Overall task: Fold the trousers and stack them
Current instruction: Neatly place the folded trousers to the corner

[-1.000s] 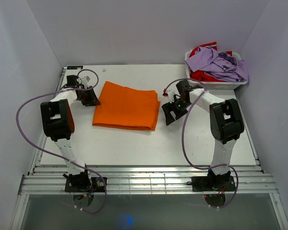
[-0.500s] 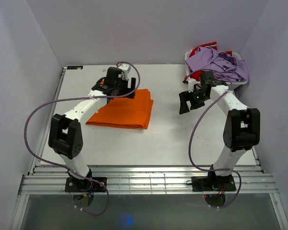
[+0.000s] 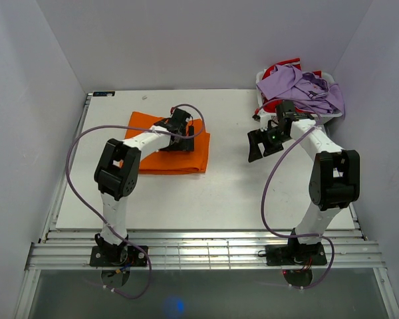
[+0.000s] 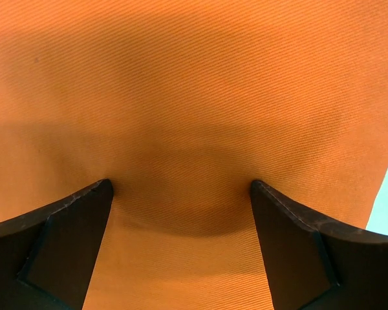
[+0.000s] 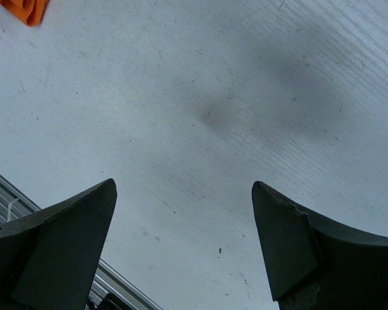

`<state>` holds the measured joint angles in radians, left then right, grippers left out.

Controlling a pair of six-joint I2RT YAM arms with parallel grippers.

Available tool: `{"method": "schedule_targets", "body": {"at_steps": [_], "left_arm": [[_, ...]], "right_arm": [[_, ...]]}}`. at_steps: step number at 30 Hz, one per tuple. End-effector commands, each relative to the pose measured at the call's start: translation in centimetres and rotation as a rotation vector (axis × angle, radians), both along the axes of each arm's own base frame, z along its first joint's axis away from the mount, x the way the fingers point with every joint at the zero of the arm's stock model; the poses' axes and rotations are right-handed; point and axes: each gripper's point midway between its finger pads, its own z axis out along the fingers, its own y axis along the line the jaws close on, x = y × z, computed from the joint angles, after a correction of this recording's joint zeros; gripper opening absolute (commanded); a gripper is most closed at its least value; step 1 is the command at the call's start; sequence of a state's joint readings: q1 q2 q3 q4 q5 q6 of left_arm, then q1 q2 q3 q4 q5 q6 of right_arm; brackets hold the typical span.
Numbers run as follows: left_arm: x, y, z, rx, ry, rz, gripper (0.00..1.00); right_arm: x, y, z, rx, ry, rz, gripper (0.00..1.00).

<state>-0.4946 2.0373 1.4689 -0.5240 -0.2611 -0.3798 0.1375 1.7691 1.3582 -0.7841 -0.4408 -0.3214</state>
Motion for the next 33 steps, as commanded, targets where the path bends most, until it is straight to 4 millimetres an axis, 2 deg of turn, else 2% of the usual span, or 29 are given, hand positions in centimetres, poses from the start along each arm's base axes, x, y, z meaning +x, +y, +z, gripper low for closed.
{"method": "schedule_targets", "body": {"at_steps": [1, 2, 3, 5, 6, 11, 12, 14, 15, 16, 20, 24, 25, 26, 28, 33], "left_arm": [[-1.2, 8.3, -7.4, 0.149, 0.222, 0.119, 0.98], [0.2, 9.0, -7.0, 0.150, 0.201, 0.136, 0.98], [1.3, 10.7, -7.0, 0.135, 0.194, 0.159, 0.98], [3.1, 12.1, -7.0, 0.135, 0.183, 0.107, 0.98], [3.8, 13.6, -7.1, 0.126, 0.181, 0.112, 0.98], [6.2, 17.1, -8.1, 0.120, 0.179, -0.049, 0.98], [6.8, 16.9, -8.0, 0.089, 0.161, -0.085, 0.98], [7.5, 17.8, -8.2, 0.097, 0.149, -0.119, 0.98], [7.6, 18.9, -8.9, 0.113, 0.162, -0.130, 0.98], [8.7, 19.4, -8.4, 0.119, 0.139, -0.125, 0.98], [11.0, 21.5, -9.0, 0.135, 0.133, -0.093, 0.98], [13.2, 21.4, -9.1, 0.133, 0.089, -0.095, 0.98], [13.3, 21.5, -9.9, 0.139, 0.101, -0.086, 0.98], [14.1, 21.5, -9.4, 0.136, 0.079, -0.083, 0.98], [14.2, 23.4, -9.9, 0.121, 0.086, -0.051, 0.98], [14.2, 25.0, -10.9, 0.107, 0.086, -0.072, 0.98]], "right_arm": [[-0.4, -0.4, 0.1, 0.008, 0.003, -0.002, 0.90], [-0.5, -0.5, 0.0, 0.004, 0.004, 0.001, 0.90], [-0.4, -0.8, -0.1, 0.003, 0.006, -0.002, 0.90], [-0.6, -1.0, -0.7, 0.000, 0.021, -0.003, 0.90], [-0.5, -1.2, -0.7, 0.002, 0.022, -0.009, 0.90], [-0.4, -1.4, -1.1, 0.009, 0.033, -0.016, 0.90], [-0.4, -1.5, -1.2, 0.007, 0.036, -0.018, 0.90], [-0.4, -1.6, -1.2, 0.007, 0.035, -0.017, 0.90], [-0.4, -1.6, -1.1, 0.005, 0.034, -0.017, 0.90], [-0.4, -1.7, -1.2, 0.004, 0.033, -0.019, 0.90], [-0.4, -1.9, -1.2, -0.005, 0.033, -0.019, 0.90], [-0.4, -2.0, -1.4, -0.007, 0.038, -0.027, 0.90], [-0.4, -1.9, -1.4, -0.007, 0.039, -0.025, 0.90], [-0.5, -2.0, -1.4, -0.010, 0.041, -0.027, 0.90], [-0.4, -2.0, -1.3, -0.012, 0.038, -0.028, 0.90], [-0.4, -2.4, -1.1, -0.031, 0.034, -0.024, 0.90]]}}
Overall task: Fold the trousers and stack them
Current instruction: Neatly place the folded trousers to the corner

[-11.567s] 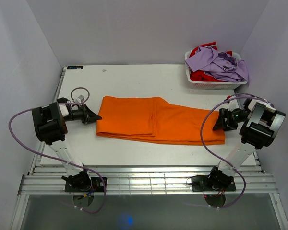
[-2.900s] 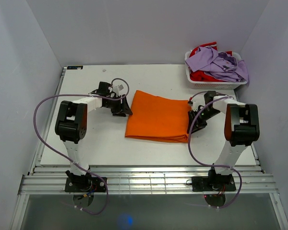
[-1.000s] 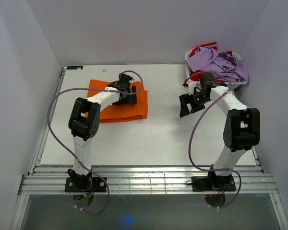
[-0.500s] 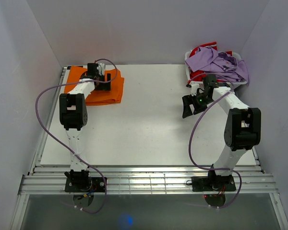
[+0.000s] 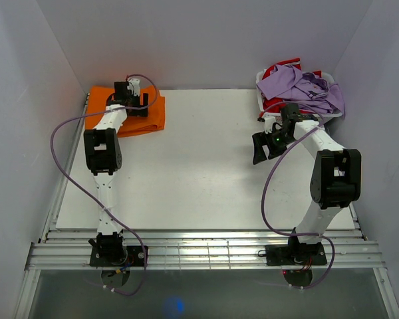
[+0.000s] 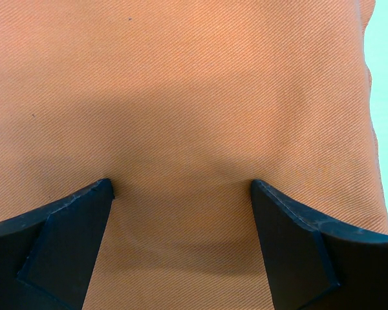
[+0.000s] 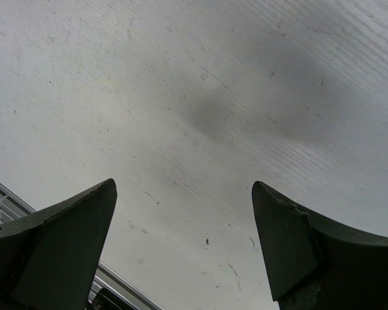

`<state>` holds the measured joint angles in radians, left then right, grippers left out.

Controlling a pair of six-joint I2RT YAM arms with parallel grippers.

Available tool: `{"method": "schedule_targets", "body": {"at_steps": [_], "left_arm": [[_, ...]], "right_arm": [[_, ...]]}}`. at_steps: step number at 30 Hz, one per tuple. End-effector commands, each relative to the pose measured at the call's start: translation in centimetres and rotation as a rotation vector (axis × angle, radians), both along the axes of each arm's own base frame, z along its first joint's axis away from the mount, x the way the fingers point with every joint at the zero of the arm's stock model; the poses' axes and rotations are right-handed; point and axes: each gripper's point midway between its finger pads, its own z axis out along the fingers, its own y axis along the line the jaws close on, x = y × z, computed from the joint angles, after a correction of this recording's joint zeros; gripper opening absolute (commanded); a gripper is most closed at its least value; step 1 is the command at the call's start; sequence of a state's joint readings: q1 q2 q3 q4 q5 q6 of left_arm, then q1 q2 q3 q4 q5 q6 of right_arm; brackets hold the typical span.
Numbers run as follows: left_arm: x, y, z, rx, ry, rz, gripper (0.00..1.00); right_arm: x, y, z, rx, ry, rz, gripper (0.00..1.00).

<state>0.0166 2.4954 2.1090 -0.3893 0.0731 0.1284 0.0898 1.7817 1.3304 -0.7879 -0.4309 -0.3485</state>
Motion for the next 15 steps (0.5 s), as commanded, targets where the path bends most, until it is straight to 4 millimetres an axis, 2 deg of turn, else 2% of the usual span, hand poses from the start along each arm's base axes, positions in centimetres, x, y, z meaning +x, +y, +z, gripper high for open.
{"method": "schedule_targets", "body": {"at_steps": [1, 8, 13, 15], "left_arm": [[-7.1, 5.4, -11.4, 0.114, 0.341, 0.023, 0.98], [-7.1, 6.9, -11.8, 0.139, 0.328, -0.020, 0.97], [-6.5, 7.0, -11.8, 0.138, 0.315, -0.011, 0.98], [-6.0, 7.7, -11.2, 0.170, 0.303, 0.019, 0.98]], "right_arm": [[-0.2, -0.4, 0.3, -0.012, 0.004, 0.004, 0.90], [-0.1, -0.2, 0.3, 0.000, 0.017, 0.000, 0.90], [0.0, -0.2, 0.3, 0.001, 0.018, -0.002, 0.90], [-0.1, -0.2, 0.4, 0.001, 0.014, -0.002, 0.90]]}}
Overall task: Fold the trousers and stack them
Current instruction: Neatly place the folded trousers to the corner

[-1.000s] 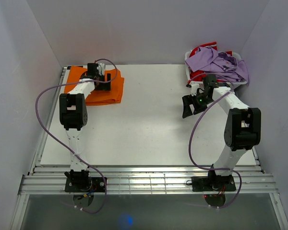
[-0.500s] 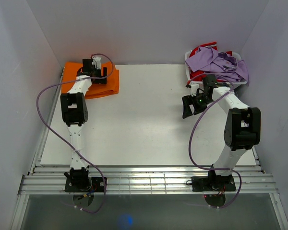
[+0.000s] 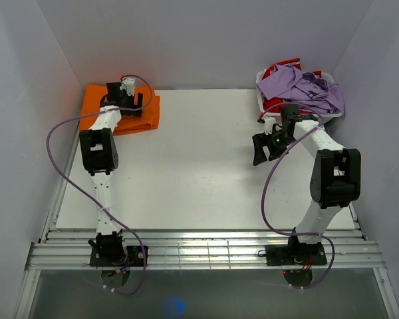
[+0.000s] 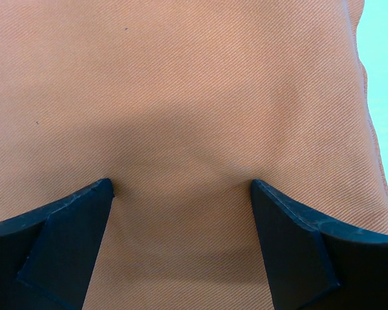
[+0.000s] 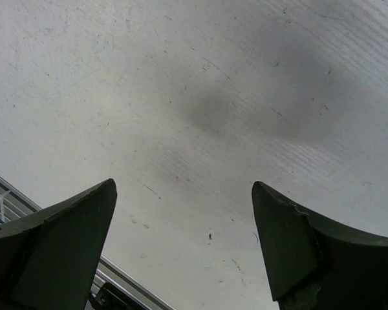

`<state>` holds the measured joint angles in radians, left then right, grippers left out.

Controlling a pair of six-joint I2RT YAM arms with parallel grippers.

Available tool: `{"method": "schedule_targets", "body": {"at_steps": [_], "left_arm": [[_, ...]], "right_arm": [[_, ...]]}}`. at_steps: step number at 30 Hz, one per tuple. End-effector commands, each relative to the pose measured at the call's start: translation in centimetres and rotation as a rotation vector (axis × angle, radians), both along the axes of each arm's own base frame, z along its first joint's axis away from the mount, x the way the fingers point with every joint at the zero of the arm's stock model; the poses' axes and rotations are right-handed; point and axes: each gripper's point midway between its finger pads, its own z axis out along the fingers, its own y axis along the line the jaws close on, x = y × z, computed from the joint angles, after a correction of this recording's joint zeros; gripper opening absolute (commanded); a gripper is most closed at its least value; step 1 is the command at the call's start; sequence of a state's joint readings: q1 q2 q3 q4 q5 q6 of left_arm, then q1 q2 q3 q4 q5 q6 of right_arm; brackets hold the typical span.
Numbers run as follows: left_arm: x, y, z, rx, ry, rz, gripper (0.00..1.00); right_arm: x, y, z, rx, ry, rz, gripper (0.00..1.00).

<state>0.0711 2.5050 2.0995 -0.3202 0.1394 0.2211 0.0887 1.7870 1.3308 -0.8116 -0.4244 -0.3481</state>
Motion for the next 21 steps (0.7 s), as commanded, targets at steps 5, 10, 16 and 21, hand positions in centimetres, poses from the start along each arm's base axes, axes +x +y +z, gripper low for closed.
{"method": "schedule_targets", "body": {"at_steps": [5, 10, 16, 21], "left_arm": [[-5.4, 4.4, -5.0, 0.155, 0.236, 0.064, 0.98], [-4.0, 3.9, 6.7, 0.199, -0.010, 0.042, 0.98], [-5.7, 0.5, 21.4, 0.162, -0.260, -0.100, 0.98], [-10.7, -3.1, 26.0, 0.108, -0.255, -0.106, 0.98]], "right_arm": [[0.8, 0.1, 2.5, 0.016, -0.061, 0.007, 0.90], [1.5, 0.2, 5.9, 0.031, -0.167, 0.014, 0.90], [1.8, 0.1, 9.7, 0.032, -0.285, 0.015, 0.90], [1.4, -1.0, 12.0, -0.011, -0.382, 0.021, 0.90]]}}
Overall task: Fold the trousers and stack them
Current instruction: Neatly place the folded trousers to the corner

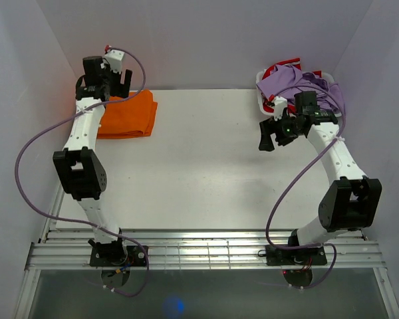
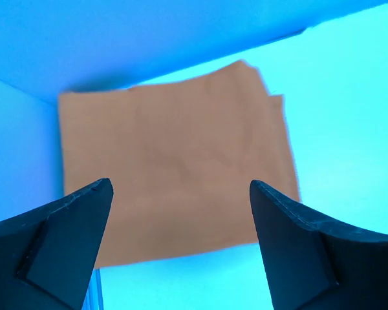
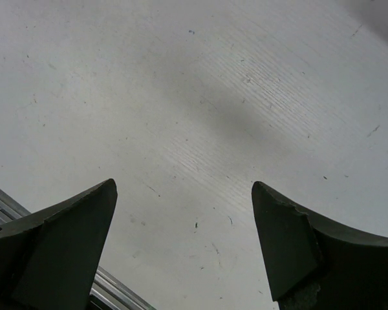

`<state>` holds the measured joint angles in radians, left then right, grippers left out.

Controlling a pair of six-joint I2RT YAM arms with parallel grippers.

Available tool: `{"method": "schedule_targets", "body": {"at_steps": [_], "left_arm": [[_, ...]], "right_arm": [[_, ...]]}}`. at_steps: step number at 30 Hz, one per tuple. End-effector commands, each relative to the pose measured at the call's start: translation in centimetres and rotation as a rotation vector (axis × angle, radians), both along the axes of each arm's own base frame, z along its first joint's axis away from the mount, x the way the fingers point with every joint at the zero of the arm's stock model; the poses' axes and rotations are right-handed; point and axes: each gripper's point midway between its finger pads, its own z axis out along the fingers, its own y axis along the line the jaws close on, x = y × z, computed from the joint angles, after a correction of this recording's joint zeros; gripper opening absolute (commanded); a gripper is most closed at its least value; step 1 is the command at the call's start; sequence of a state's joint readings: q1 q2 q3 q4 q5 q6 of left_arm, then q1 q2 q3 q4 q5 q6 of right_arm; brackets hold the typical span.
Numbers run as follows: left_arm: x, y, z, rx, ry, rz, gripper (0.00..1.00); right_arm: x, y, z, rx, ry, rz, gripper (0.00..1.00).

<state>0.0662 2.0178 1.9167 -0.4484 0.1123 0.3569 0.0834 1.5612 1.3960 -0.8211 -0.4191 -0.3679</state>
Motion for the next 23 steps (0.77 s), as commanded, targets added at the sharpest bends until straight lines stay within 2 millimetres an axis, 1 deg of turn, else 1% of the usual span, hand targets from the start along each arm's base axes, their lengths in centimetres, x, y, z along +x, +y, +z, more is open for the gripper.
{"method": "schedule_targets", "body": {"at_steps": [1, 2, 3, 4, 5, 6, 7, 8, 9, 10, 11, 12, 13, 14, 15, 16, 17, 19, 21, 23], "left_arm": [[-5.9, -4.7, 8.0, -0.056, -0.066, -0.044, 0.98], [-7.2, -6.2, 8.2, -0.068, -0.051, -0.064, 0.98], [-8.8, -6.7, 7.6, -0.077, -0.002, -0.069, 0.98], [-10.2, -7.1, 7.3, -0.098, 0.024, -0.069, 0.98], [-12.8, -8.0, 7.2, -0.130, 0.048, -0.116, 0.98], [-14.5, -8.2, 6.6, -0.144, 0.077, -0.125, 0.98], [-16.1, -8.5, 6.3, -0.163, 0.086, -0.135, 0.98], [-17.6, -8.7, 5.9, -0.184, 0.093, -0.142, 0.98], [-20.7, -9.4, 5.2, -0.209, 0.098, -0.179, 0.98], [-22.2, -9.7, 4.8, -0.222, 0.103, -0.201, 0.98], [-23.6, -9.9, 4.4, -0.232, 0.105, -0.211, 0.98], [-25.9, -10.0, 3.4, -0.239, 0.106, -0.223, 0.98], [-27.0, -9.9, 3.0, -0.240, 0.109, -0.226, 0.98], [-27.9, -9.9, 2.5, -0.237, 0.111, -0.230, 0.98], [-29.3, -9.6, 1.6, -0.220, 0.110, -0.229, 0.98], [-29.9, -9.4, 1.2, -0.211, 0.113, -0.227, 0.98], [-30.3, -9.2, 0.7, -0.198, 0.116, -0.222, 0.98], [-31.4, -8.9, -0.3, -0.181, 0.130, -0.217, 0.98], [-31.9, -8.8, -0.6, -0.176, 0.137, -0.215, 0.98], [-32.1, -8.7, -0.6, -0.178, 0.131, -0.208, 0.98]], "right_arm": [[-0.2, -1.1, 3.4, -0.033, -0.120, 0.004, 0.90], [-0.4, -1.5, 3.7, -0.051, -0.142, 0.000, 0.90], [-0.6, -2.1, 3.9, -0.067, -0.166, -0.001, 0.90], [-1.6, -2.5, 4.2, -0.077, -0.189, -0.003, 0.90], [-1.6, -3.2, 4.3, -0.093, -0.219, -0.019, 0.90], [-2.0, -3.6, 4.3, -0.105, -0.237, -0.024, 0.90], [-3.4, -4.0, 3.8, -0.113, -0.251, -0.033, 0.90], [-4.0, -4.4, 3.5, -0.125, -0.258, -0.042, 0.90], [-4.5, -4.6, 3.2, -0.131, -0.272, -0.045, 0.90], [-6.0, -4.7, 2.2, -0.137, -0.268, -0.040, 0.90], [-6.6, -4.7, 1.6, -0.139, -0.266, -0.036, 0.90], [-7.3, -4.7, 1.1, -0.143, -0.264, -0.030, 0.90], [-8.0, -4.8, 1.2, -0.148, -0.287, -0.032, 0.90], [-8.9, -4.8, -0.3, -0.150, -0.256, -0.029, 0.90], [-9.4, -4.8, -0.6, -0.146, -0.256, -0.026, 0.90], [-9.8, -4.8, -0.6, -0.143, -0.269, -0.027, 0.90], [-10.2, -4.6, -1.1, -0.134, -0.262, -0.030, 0.90], [-10.1, -4.8, -0.3, -0.137, -0.288, -0.051, 0.90], [-10.2, -4.6, 0.0, -0.123, -0.293, -0.052, 0.90], [-10.4, -4.6, 0.0, -0.120, -0.296, -0.054, 0.90]]}}
